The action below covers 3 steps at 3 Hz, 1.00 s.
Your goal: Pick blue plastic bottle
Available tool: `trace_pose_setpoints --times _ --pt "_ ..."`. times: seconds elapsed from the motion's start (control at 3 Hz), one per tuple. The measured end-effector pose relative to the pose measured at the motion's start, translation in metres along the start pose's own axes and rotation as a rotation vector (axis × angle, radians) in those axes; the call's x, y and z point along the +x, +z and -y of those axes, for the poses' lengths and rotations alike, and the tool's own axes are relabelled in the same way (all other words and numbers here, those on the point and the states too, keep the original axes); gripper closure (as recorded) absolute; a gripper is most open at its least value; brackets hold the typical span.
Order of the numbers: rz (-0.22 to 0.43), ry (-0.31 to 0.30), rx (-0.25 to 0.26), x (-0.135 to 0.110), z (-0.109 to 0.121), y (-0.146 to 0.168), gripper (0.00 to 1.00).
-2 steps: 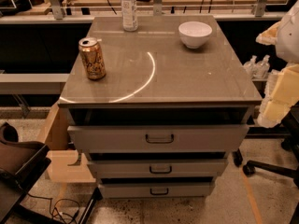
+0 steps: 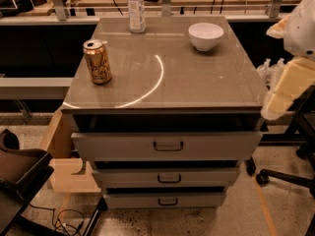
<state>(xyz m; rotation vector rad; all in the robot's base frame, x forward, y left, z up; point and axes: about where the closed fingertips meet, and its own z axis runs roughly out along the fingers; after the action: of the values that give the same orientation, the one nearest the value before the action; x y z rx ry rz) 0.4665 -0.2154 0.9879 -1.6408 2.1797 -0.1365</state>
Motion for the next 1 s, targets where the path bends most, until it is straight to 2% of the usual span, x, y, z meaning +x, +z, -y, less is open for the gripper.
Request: trace_pose_setpoints --times 0.33,0.67,1.0 --pt "0.067 0.106 0.091 -0.008 0.030 0.011 0.00" --pt "0.177 0.262 0.160 -0.015 0.053 0.032 0.00" --pt "0.324 0.342 0.241 -0.040 0.089 0.043 0.00"
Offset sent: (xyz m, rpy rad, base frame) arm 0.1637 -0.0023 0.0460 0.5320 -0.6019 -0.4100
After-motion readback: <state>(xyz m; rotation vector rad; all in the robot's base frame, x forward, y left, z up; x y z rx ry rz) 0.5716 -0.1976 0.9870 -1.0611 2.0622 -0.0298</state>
